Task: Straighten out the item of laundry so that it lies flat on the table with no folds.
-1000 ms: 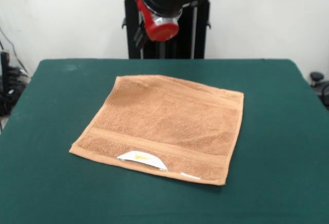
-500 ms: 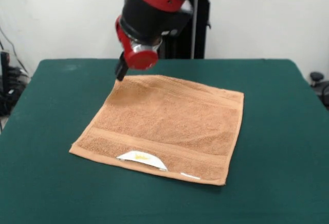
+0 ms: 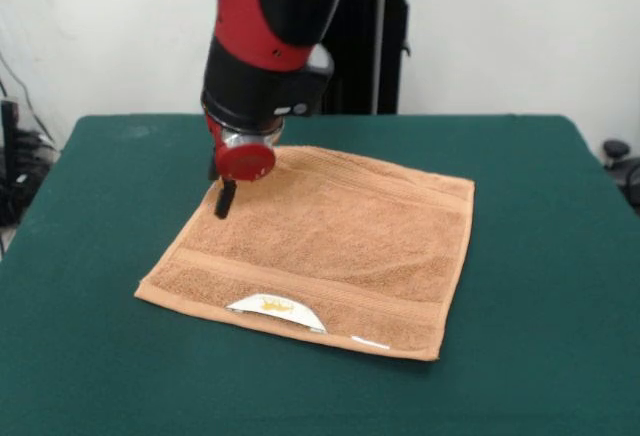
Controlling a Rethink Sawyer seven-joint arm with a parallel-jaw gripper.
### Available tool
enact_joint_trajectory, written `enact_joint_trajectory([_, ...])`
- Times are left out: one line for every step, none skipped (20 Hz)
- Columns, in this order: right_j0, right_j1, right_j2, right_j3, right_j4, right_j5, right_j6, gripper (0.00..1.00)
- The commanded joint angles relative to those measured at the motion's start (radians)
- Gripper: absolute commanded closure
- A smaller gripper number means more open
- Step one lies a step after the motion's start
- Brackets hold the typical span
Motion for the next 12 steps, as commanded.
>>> enact_joint_trajectory([-0.108,-0.081,0.347,0.250,0.112,-0.073,0.021,0.00])
enact_joint_trajectory([-0.095,-0.084,0.331,0.241,0.100,-0.060,0.035,0.00])
enact_joint_trajectory([-0.094,-0.092,0.327,0.243,0.092,-0.061,0.041,0.00])
enact_joint_trajectory([-0.092,-0.101,0.324,0.242,0.086,-0.053,0.047,0.00])
enact_joint_trajectory([-0.083,-0.110,0.317,0.243,0.079,-0.051,0.057,0.00])
enact_joint_trajectory([-0.076,-0.122,0.311,0.243,0.075,-0.042,0.067,0.00])
enact_joint_trajectory([-0.069,-0.133,0.304,0.243,0.072,-0.033,0.077,0.00])
enact_joint_trajectory([-0.061,-0.145,0.297,0.243,0.068,-0.023,0.087,0.00])
enact_joint_trajectory([-0.053,-0.155,0.288,0.241,0.063,-0.023,0.096,0.00])
enact_joint_trajectory([-0.053,-0.166,0.292,0.249,0.069,-0.037,0.104,0.00])
enact_joint_trajectory([-0.048,-0.167,0.287,0.249,0.068,-0.048,0.112,0.00])
enact_joint_trajectory([-0.053,-0.173,0.301,0.260,0.081,-0.072,0.119,0.00])
